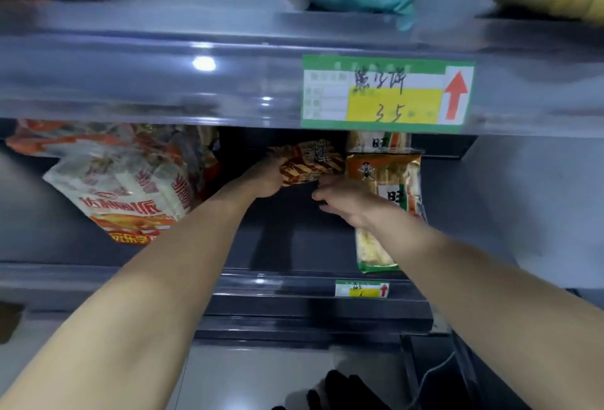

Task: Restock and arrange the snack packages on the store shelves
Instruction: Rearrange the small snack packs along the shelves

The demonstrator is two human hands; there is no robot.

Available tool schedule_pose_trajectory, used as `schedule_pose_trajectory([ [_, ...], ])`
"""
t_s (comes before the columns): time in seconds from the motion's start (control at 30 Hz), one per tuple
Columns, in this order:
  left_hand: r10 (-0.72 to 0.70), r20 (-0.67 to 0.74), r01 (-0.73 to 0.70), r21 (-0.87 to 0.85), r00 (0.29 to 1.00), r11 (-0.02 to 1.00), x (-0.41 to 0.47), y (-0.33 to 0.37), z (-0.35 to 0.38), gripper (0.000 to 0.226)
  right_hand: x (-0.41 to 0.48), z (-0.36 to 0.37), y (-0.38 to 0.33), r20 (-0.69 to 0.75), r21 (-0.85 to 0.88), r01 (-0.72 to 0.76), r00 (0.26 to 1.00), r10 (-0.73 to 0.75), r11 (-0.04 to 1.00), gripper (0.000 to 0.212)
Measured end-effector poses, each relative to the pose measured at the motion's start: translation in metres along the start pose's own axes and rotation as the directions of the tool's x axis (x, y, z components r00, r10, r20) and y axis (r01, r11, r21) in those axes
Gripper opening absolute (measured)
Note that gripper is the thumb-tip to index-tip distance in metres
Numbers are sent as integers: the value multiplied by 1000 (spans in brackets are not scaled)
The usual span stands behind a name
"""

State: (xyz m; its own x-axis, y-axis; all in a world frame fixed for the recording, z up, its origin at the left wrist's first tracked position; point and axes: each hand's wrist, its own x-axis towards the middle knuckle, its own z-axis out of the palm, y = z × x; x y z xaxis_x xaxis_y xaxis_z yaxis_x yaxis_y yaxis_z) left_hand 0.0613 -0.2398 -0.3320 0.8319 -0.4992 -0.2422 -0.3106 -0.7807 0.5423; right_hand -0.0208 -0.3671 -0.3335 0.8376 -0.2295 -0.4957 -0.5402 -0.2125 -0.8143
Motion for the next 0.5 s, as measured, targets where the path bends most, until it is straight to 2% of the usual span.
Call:
schedule_pose_trajectory([
  [0.07, 1, 33, -4, 87, 999, 996, 4, -9, 7, 48, 11, 4, 3, 17, 105, -52, 999, 50, 993, 18],
  [0.2, 37, 19, -40, 172, 999, 984, 6, -27, 14, 50, 26, 15, 2, -4, 261, -114, 993, 119, 959, 21],
  [0.27, 29, -29, -25, 112, 999, 993, 11, -33, 8, 49, 29, 21, -3, -12, 292, -128, 990, 137, 948, 26],
  [0.33, 14, -70, -13, 25, 997, 1000, 19, -35, -2, 37, 33, 25, -8, -18, 296, -123, 991, 134, 947, 33],
  [0.4, -9, -52, 7, -49, 999, 999, 27, -33, -8, 26, 38, 25, -10, -17, 301, -115, 992, 126, 947, 37],
  [0.5, -107, -42, 98, -164, 993, 982, 34, -30, -4, 36, 43, 23, -9, -24, 368, -95, 994, 111, 925, 37],
])
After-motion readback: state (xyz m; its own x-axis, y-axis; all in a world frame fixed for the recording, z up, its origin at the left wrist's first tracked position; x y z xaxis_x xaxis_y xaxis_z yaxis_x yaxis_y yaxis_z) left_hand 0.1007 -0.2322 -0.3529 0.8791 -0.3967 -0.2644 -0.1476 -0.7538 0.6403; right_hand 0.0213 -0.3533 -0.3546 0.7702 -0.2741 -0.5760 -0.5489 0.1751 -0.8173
